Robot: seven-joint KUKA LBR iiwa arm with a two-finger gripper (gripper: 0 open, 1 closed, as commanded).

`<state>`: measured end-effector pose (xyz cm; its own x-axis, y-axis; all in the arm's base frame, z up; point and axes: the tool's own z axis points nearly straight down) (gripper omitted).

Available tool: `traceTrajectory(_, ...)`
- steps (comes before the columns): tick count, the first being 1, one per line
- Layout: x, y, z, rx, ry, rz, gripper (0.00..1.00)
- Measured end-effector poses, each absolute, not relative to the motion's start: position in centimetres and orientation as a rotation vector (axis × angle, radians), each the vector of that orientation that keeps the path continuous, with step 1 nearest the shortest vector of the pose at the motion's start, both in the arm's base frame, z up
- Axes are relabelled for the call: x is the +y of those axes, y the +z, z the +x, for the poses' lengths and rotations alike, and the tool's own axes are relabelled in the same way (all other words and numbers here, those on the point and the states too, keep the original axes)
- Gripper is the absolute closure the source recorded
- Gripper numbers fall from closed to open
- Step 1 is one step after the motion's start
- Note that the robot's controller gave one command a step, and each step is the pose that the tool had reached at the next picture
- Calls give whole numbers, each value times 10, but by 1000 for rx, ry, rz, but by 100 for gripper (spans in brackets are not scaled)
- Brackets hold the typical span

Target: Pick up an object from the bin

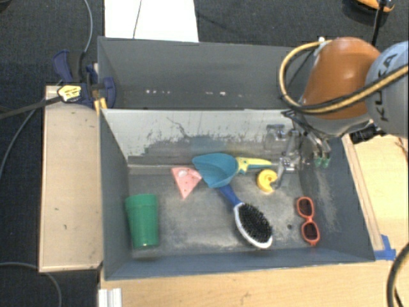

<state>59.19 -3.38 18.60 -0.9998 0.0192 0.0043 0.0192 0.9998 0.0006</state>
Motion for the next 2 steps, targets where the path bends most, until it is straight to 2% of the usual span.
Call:
traceTrajectory(1, -34, 191, 594, -3146, 0, -29, 0)
traceTrajectory(2, 8, 159, 578, -3130, 1, -328, 0)
